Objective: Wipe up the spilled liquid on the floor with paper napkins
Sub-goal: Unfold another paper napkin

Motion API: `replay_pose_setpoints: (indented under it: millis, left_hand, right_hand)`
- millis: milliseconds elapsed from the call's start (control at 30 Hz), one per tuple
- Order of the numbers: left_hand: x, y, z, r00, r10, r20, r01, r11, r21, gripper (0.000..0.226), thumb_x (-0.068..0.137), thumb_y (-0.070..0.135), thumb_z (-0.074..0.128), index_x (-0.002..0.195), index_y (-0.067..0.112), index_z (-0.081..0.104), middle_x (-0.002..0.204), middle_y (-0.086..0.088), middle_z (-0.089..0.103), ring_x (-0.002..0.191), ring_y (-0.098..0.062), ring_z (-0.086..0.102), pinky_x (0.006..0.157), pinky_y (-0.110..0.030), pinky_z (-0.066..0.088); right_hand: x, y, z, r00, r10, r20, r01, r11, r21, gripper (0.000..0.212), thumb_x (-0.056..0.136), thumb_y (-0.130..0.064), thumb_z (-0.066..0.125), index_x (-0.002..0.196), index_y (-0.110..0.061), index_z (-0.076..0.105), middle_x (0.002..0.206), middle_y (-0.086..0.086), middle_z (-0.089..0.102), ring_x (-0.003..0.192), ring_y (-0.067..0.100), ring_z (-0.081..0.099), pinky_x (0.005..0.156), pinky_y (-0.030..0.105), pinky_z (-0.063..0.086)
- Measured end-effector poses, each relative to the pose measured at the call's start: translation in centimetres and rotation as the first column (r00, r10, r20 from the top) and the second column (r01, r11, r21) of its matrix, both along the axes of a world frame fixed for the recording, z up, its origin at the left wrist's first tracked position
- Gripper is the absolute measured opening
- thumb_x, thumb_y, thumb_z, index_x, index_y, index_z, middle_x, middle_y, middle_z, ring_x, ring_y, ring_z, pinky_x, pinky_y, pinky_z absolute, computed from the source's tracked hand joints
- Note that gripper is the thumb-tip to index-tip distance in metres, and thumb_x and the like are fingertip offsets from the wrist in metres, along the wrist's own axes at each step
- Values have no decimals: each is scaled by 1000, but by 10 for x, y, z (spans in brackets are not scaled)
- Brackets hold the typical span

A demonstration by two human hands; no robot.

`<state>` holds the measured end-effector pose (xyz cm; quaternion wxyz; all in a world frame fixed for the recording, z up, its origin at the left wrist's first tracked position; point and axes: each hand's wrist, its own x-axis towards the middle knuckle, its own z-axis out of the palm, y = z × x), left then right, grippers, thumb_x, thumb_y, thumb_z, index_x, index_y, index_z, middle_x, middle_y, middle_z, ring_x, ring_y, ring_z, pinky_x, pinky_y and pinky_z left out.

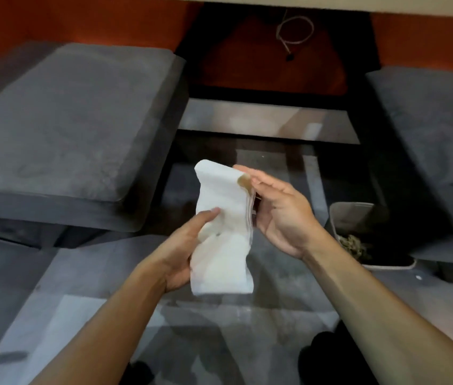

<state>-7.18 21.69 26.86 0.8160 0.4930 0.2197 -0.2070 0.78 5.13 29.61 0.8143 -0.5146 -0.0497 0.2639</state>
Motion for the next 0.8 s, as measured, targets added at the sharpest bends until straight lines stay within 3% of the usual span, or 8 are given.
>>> replay_pose_setpoints:
  millis: [133, 267, 433, 467, 567, 633, 700, 800]
  left_hand:
    - [17, -9, -7, 992, 102, 78, -115, 975, 189, 47, 91, 52, 67, 131, 26, 62, 118, -9, 75, 105, -31, 74, 90, -50, 60]
    - [23, -17, -12, 994, 52, 91, -83, 925, 371, 55, 82, 71, 67, 119, 31, 61, 110, -2, 77, 100, -25, 75, 88, -48, 60]
    - [34, -20, -24, 969, 136, 208, -236, 769, 595, 42, 82, 53, 67, 123, 45, 59, 117, 2, 71, 111, -24, 70, 88, -48, 59]
    - [37, -19, -23, 957, 150, 249, -267, 792, 549, 44, 85, 45, 68, 128, 41, 61, 120, -1, 72, 114, -27, 69, 91, -49, 59]
    - [46, -22, -1, 927, 298, 229, -322, 944, 75, 31, 101, 27, 56, 130, 22, 67, 127, -12, 72, 117, -30, 69, 97, -47, 55]
    - [50, -15, 8, 930, 351, 104, -336, 932, -138, 44, 103, 44, 46, 127, 17, 71, 133, -18, 68, 122, -36, 65, 98, -50, 52]
    - [51, -1, 16, 941, 337, 17, -317, 900, -297, 81, 91, 75, 41, 131, 10, 69, 136, -25, 63, 127, -44, 60, 106, -58, 47]
    - [52, 14, 22, 978, 195, 68, -165, 936, -310, 88, 83, 81, 46, 128, 9, 70, 133, -24, 65, 118, -41, 66, 109, -65, 39]
  right_hand:
    - [4, -5, -1, 989, -48, 137, 64, 992, -113, 46, 85, -15, 68, 128, -3, 65, 120, 19, 72, 109, 29, 69, 101, 50, 54]
    - [10, -10, -3, 973, -99, 210, 135, 977, -165, 32, 91, 0, 67, 123, -1, 67, 112, 16, 76, 105, 29, 73, 96, 49, 58]
    - [9, 1, -5, 828, 40, 560, 238, 878, -414, 35, 87, -14, 79, 121, -15, 73, 112, -1, 77, 102, 10, 73, 90, 33, 58]
    - [9, 4, -6, 818, 76, 570, 225, 870, -439, 40, 84, -25, 80, 122, -18, 73, 114, -3, 76, 103, 9, 73, 91, 34, 59]
    - [9, 11, -9, 851, 114, 513, 123, 906, -405, 53, 81, -50, 73, 123, -18, 73, 112, -2, 77, 102, 13, 73, 90, 38, 59]
    - [14, 13, -8, 853, 53, 519, 151, 927, -344, 40, 88, -47, 68, 114, -18, 76, 106, -2, 78, 100, 15, 73, 87, 35, 58]
    - [20, 13, -6, 859, -17, 512, 195, 935, -297, 17, 97, -28, 68, 106, -18, 77, 99, -5, 79, 91, 11, 75, 77, 27, 58]
    - [25, 15, -11, 841, -14, 540, 247, 899, -362, 15, 88, -20, 79, 103, -17, 78, 92, 1, 78, 80, 18, 74, 67, 39, 61]
